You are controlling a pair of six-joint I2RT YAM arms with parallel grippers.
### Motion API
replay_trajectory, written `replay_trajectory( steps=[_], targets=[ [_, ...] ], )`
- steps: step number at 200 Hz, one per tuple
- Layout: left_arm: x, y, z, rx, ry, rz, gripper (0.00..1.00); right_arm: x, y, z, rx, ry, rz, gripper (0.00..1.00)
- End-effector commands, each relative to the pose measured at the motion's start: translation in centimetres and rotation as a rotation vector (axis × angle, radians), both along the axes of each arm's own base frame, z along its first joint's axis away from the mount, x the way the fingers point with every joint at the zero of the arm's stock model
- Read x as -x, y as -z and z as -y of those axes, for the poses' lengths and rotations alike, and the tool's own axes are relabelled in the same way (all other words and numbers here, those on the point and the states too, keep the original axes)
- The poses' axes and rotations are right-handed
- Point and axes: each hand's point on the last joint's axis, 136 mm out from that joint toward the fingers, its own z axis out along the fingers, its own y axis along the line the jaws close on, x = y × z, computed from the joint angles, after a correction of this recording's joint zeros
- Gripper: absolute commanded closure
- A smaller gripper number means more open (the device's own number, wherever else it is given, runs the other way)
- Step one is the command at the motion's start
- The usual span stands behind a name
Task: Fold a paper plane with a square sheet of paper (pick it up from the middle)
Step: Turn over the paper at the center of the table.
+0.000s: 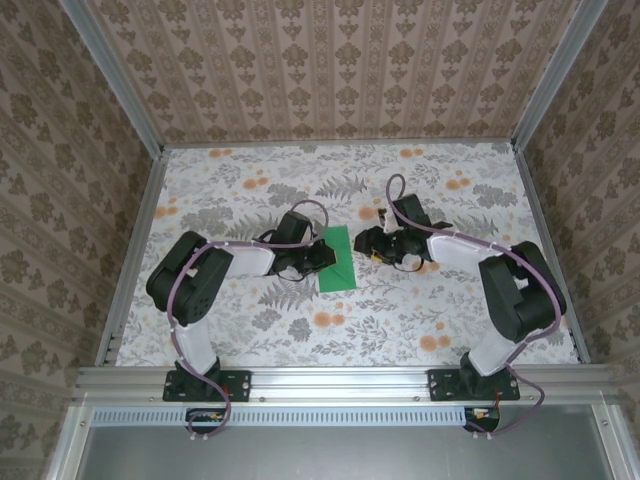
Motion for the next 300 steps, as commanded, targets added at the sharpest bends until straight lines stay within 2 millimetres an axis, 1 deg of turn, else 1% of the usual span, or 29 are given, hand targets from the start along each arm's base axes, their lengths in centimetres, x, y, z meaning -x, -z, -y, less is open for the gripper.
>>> replay_trajectory(
  steps=[1, 9, 34, 46, 51, 53, 56, 71, 82, 95, 102, 112, 127, 144, 160, 181, 199, 233, 252, 279, 300],
  targets=[
    [-0.4, -2.4, -0.2, -0.042, 0.028, 0.071, 0.89, 0.4, -0.5, 2.3, 0.070, 0.058, 0.026, 0.41],
    [-0.3, -3.0, -0.6, -0.071, 0.038, 0.087, 0.89, 0.4, -0.8, 2.9, 0.081, 0.073, 0.044, 0.36],
    [-0.1, -6.1, -2.4, -0.192, 0.083, 0.164, 0.90, 0.5, -2.4, 4.7, 0.123, 0.108, 0.118, 0.25],
    [0.1, -7.4, -4.1, -0.302, 0.099, 0.191, 0.90, 0.7, -3.1, 5.4, 0.143, 0.115, 0.159, 0.21],
    [0.2, -7.8, -4.9, -0.355, 0.107, 0.199, 0.90, 0.7, -2.9, 5.8, 0.159, 0.118, 0.162, 0.20],
    [0.2, -8.1, -5.2, -0.375, 0.110, 0.205, 0.90, 0.7, -3.7, 5.9, 0.156, 0.122, 0.185, 0.19],
    [0.2, -8.4, -5.6, -0.407, 0.114, 0.213, 0.90, 0.7, -4.1, 6.1, 0.157, 0.125, 0.201, 0.18],
    [0.0, -10.1, -8.0, -0.580, 0.124, 0.255, 0.90, 0.9, -4.8, 6.8, 0.170, 0.139, 0.235, 0.14],
    [-0.2, -10.9, -10.2, -0.729, 0.120, 0.270, 0.90, 1.0, -5.1, 7.5, 0.180, 0.155, 0.256, 0.08],
    [-0.6, -11.8, -12.1, -0.886, 0.115, 0.285, 0.90, 1.1, -5.4, 8.2, 0.193, 0.176, 0.274, 0.02],
    [-0.7, -12.2, -12.9, -0.957, 0.117, 0.296, 0.90, 1.2, -5.5, 8.5, 0.198, 0.185, 0.281, 0.00],
    [-1.2, -12.7, -13.8, -1.056, 0.112, 0.311, 0.90, 1.3, -5.5, 9.0, 0.206, 0.197, 0.290, 0.00],
    [-1.8, -13.0, -14.4, -1.169, 0.113, 0.327, 0.90, 1.4, -5.5, 9.6, 0.220, 0.213, 0.293, 0.00],
    [-2.5, -12.5, -14.0, -1.250, 0.123, 0.331, 0.89, 1.5, -5.2, 10.2, 0.232, 0.228, 0.284, 0.00],
    [-3.0, -11.4, -13.1, -1.308, 0.146, 0.329, 0.89, 1.6, -5.1, 10.7, 0.249, 0.246, 0.277, 0.00],
    [-3.7, -9.4, -11.7, -1.381, 0.188, 0.333, 0.89, 1.8, -4.9, 11.7, 0.274, 0.282, 0.259, 0.00],
    [-3.9, -7.4, -10.3, -1.406, 0.228, 0.321, 0.89, 1.9, -4.6, 12.5, 0.293, 0.313, 0.239, 0.00],
    [-3.7, -4.0, -7.5, -1.369, 0.287, 0.293, 0.88, 2.1, -3.9, 13.5, 0.301, 0.350, 0.200, 0.00],
    [-3.2, -2.3, -6.2, -1.329, 0.311, 0.267, 0.85, 2.2, -3.7, 13.8, 0.301, 0.359, 0.186, 0.00],
    [-2.6, -0.9, -5.2, -1.284, 0.324, 0.236, 0.79, 2.2, -3.6, 14.2, 0.296, 0.375, 0.172, 0.00],
    [-2.5, -0.7, -4.7, -1.256, 0.327, 0.225, 0.72, 2.1, -3.6, 14.3, 0.287, 0.383, 0.167, 0.00]
  ],
)
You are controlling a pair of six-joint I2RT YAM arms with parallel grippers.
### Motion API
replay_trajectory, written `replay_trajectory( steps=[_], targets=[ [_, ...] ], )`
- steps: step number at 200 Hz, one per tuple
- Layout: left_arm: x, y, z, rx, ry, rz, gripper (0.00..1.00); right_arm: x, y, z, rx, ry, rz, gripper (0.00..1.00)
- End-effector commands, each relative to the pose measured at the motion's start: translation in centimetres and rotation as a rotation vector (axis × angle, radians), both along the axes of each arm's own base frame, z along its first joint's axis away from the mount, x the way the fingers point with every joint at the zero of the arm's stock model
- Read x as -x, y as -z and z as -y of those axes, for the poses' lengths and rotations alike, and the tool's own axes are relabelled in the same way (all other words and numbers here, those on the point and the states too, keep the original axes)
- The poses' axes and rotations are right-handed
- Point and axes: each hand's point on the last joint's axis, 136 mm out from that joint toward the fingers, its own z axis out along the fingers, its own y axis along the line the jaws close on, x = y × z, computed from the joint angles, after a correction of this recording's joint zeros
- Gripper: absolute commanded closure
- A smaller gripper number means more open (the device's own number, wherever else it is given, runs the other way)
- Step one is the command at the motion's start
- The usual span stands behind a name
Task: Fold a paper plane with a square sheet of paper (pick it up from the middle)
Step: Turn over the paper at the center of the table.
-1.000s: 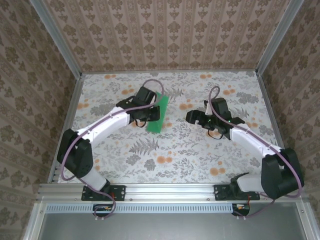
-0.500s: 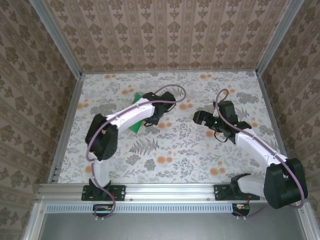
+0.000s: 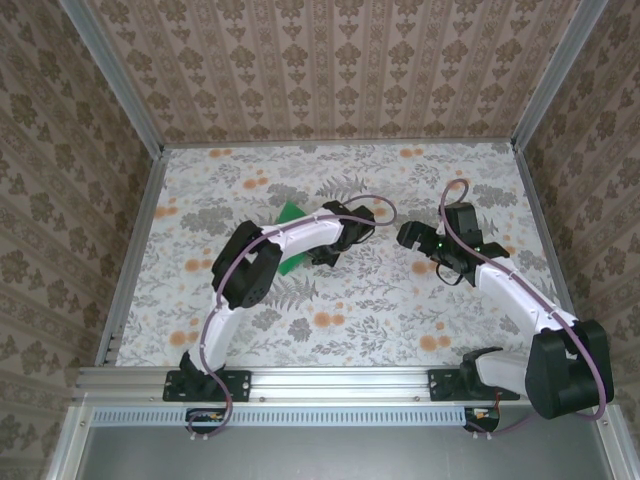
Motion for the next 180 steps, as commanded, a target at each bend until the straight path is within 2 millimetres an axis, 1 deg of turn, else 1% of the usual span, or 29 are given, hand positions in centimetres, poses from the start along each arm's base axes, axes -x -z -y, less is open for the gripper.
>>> replay_trajectory(
  steps=[1, 18, 29, 46, 59, 75, 78, 89, 97, 113, 129, 132, 134, 136, 148, 153, 170, 177, 180],
  targets=[
    [0.2, 0.2, 1.2, 0.053, -0.004, -0.025, 0.71, 0.6, 0.6, 0.6, 0.000, 0.029, -0.033, 0.00],
    [0.4, 0.1, 1.7, 0.090, -0.007, -0.038, 0.63, 0.5, 0.8, 0.7, -0.006, 0.033, -0.040, 0.00],
    [0.7, -0.2, 2.4, 0.134, -0.006, -0.055, 0.58, 0.4, 0.9, 0.7, -0.012, 0.032, -0.049, 0.00],
    [1.5, -1.2, 4.4, 0.268, 0.013, -0.106, 0.48, 0.2, 0.8, 0.6, -0.018, 0.031, -0.053, 0.00],
    [2.0, -2.9, 6.1, 0.410, 0.028, -0.139, 0.39, 0.1, 0.6, 0.5, -0.021, 0.024, -0.056, 0.00],
    [2.3, -5.2, 7.3, 0.565, 0.034, -0.146, 0.29, -0.2, 0.4, 0.1, -0.030, 0.005, -0.056, 0.00],
    [2.3, -5.9, 7.4, 0.602, 0.036, -0.143, 0.28, -0.2, 0.5, 0.1, -0.032, 0.001, -0.058, 0.00],
    [2.2, -7.5, 7.5, 0.711, 0.021, -0.140, 0.22, -0.4, 0.4, -0.4, -0.045, -0.019, -0.059, 0.00],
    [1.9, -8.7, 7.2, 0.789, 0.004, -0.129, 0.19, -0.6, 0.5, -0.8, -0.062, -0.038, -0.069, 0.01],
    [1.0, -10.6, 5.5, 0.895, -0.047, -0.082, 0.13, -1.1, 0.4, -2.3, -0.106, -0.089, -0.083, 0.04],
    [0.0, -11.4, 2.4, 0.940, -0.134, -0.026, 0.06, -1.6, 0.4, -4.4, -0.128, -0.137, -0.095, 0.07],
    [-0.2, -11.3, 1.8, 0.942, -0.153, -0.017, 0.05, -1.7, 0.1, -4.9, -0.132, -0.148, -0.088, 0.08],
    [-0.4, -11.3, 1.1, 0.945, -0.170, -0.007, 0.04, -1.7, 0.7, -5.2, -0.129, -0.154, -0.106, 0.08],
    [-0.5, -11.3, 0.7, 0.947, -0.182, -0.001, 0.04, -1.8, 0.8, -5.5, -0.129, -0.161, -0.110, 0.09],
    [-1.0, -11.2, -2.1, 0.953, -0.253, 0.032, 0.00, -2.1, 0.7, -7.8, -0.128, -0.208, -0.115, 0.11],
    [-1.1, -11.4, -3.1, 0.958, -0.278, 0.048, 0.00, -2.2, 0.6, -8.9, -0.125, -0.233, -0.114, 0.12],
    [-1.0, -10.5, -6.7, 0.953, -0.374, 0.089, 0.00, -2.3, 0.3, -12.7, -0.109, -0.313, -0.109, 0.15],
    [-0.8, -10.2, -7.6, 0.953, -0.403, 0.099, 0.00, -2.2, 0.2, -14.4, -0.103, -0.350, -0.110, 0.17],
    [-1.0, -9.9, -8.8, 0.948, -0.439, 0.110, 0.00, -2.2, 0.3, -15.2, -0.101, -0.366, -0.113, 0.18]
  ],
)
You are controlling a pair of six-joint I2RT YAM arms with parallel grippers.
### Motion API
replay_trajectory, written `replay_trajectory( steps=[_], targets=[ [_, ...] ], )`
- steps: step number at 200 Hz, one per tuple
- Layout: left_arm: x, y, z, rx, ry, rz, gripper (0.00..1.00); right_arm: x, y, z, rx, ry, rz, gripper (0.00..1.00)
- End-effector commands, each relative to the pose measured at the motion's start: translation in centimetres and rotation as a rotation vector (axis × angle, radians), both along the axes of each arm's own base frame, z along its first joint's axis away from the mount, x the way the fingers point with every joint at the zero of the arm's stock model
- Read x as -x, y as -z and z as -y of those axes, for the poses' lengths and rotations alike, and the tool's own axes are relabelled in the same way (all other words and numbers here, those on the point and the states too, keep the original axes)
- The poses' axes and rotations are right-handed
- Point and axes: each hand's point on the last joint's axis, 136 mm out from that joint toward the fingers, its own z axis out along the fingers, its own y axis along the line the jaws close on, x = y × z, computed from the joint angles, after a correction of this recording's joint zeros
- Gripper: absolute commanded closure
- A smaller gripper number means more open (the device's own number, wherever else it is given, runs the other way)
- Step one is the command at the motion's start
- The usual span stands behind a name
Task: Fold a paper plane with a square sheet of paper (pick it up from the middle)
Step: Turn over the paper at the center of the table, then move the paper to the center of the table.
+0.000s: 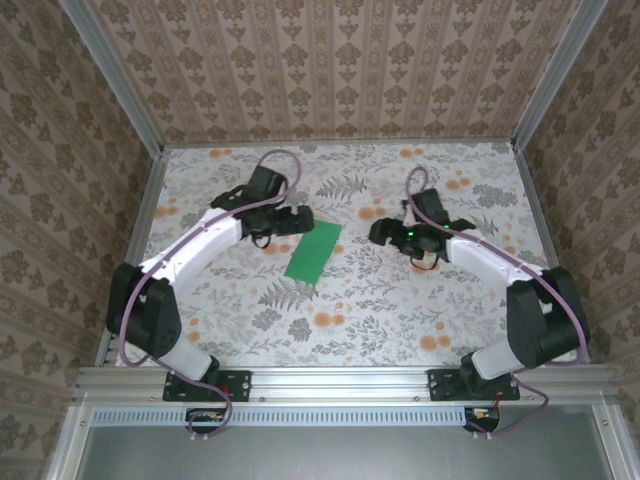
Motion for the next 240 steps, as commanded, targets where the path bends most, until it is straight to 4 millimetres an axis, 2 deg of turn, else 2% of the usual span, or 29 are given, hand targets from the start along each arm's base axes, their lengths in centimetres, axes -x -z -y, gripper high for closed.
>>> replay_trajectory(
  steps=[1, 27, 68, 92, 116, 135, 170, 194, 216, 240],
  targets=[
    [0.4, 0.7, -3.4, 0.043, -0.130, -0.023, 0.00, -0.2, -1.3, -5.4, -0.025, -0.109, 0.021, 0.18],
    [1.3, 2.2, -7.5, 0.047, -0.251, -0.050, 0.00, 0.2, -0.1, -11.0, -0.004, -0.220, -0.004, 0.24],
    [2.8, 3.5, -11.6, 0.088, -0.391, -0.075, 0.00, 0.6, 2.3, -18.0, 0.002, -0.346, -0.063, 0.30],
    [3.3, 3.8, -12.5, 0.115, -0.417, -0.086, 0.00, 0.9, 3.9, -20.6, 0.008, -0.403, -0.102, 0.33],
    [3.5, 3.8, -12.6, 0.120, -0.413, -0.088, 0.00, 1.5, 5.6, -21.8, 0.024, -0.453, -0.146, 0.34],
    [3.4, 3.9, -12.4, 0.130, -0.405, -0.090, 0.00, 2.0, 6.7, -21.8, 0.057, -0.481, -0.172, 0.34],
    [3.0, 4.1, -11.3, 0.168, -0.368, -0.105, 0.01, 3.3, 8.9, -19.6, 0.163, -0.558, -0.198, 0.35],
    [2.7, 4.1, -10.4, 0.197, -0.336, -0.111, 0.04, 5.6, 10.1, -16.4, 0.252, -0.649, -0.254, 0.36],
    [2.5, 4.0, -9.0, 0.213, -0.286, -0.110, 0.06, 7.2, 10.0, -13.6, 0.263, -0.680, -0.280, 0.37],
    [2.2, 3.6, -6.7, 0.225, -0.213, -0.101, 0.10, 8.9, 8.7, -12.4, 0.226, -0.713, -0.273, 0.37]
  ],
)
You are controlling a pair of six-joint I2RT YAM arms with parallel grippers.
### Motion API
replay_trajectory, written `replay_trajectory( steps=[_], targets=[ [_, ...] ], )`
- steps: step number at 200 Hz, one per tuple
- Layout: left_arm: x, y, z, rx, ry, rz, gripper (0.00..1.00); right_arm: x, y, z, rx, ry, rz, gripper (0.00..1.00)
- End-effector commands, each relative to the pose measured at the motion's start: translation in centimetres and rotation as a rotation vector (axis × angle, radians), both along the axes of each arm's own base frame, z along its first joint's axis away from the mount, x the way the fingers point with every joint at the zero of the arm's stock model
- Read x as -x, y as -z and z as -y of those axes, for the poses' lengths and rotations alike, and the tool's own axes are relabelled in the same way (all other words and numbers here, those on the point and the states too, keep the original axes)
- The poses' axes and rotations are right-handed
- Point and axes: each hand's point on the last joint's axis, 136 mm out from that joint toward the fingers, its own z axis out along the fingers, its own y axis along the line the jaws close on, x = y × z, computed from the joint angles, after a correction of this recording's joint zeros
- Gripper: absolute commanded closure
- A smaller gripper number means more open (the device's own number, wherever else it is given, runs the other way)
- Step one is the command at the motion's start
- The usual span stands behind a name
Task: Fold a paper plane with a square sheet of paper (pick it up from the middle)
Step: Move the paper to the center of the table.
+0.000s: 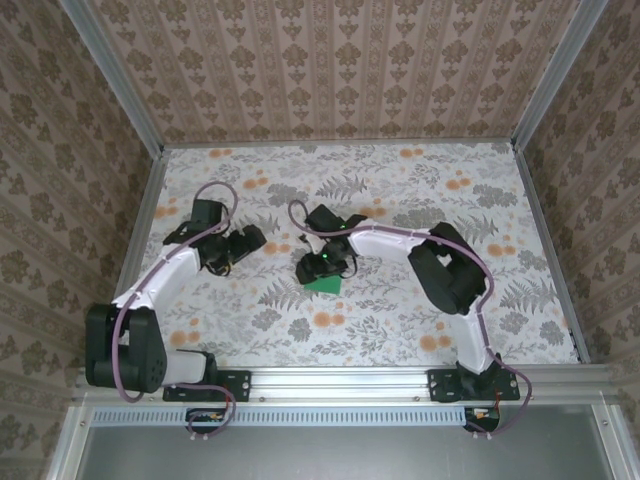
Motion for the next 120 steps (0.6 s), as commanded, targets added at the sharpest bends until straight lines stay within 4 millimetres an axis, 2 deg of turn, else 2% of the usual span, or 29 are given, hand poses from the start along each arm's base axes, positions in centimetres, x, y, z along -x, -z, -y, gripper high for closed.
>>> replay_trajectory(
  steps=[1, 33, 43, 57, 59, 65, 94, 120],
  targets=[
    [-0.8, -1.3, 2.7, 0.046, 0.085, 0.040, 0.10, 3.7, 0.8, 3.9, 0.076, -0.064, -0.093, 0.37],
    [-1.0, -1.5, 6.9, 0.086, 0.165, 0.064, 0.25, 3.8, -2.5, 4.2, -0.035, 0.061, -0.078, 0.37],
    [-1.0, -1.6, 8.7, 0.113, 0.197, 0.081, 0.31, 3.0, -4.0, 4.2, -0.095, 0.131, -0.037, 0.37],
    [-1.0, -1.7, 10.9, 0.149, 0.236, 0.091, 0.38, 2.4, -4.9, 5.8, -0.109, 0.257, 0.002, 0.36],
    [-0.6, -1.6, 11.8, 0.156, 0.264, 0.090, 0.39, 2.2, -5.3, 6.0, -0.115, 0.273, 0.016, 0.36],
    [-0.4, -1.6, 13.1, 0.167, 0.295, 0.090, 0.42, 1.7, -5.8, 7.0, -0.120, 0.343, 0.038, 0.36],
    [-0.1, -0.9, 17.8, 0.213, 0.401, 0.075, 0.58, 2.0, -5.4, 11.3, -0.123, 0.551, 0.054, 0.37],
    [-0.2, 0.7, 20.6, 0.220, 0.454, 0.026, 0.71, 2.5, -4.2, 12.9, -0.114, 0.613, 0.010, 0.39]
  ],
)
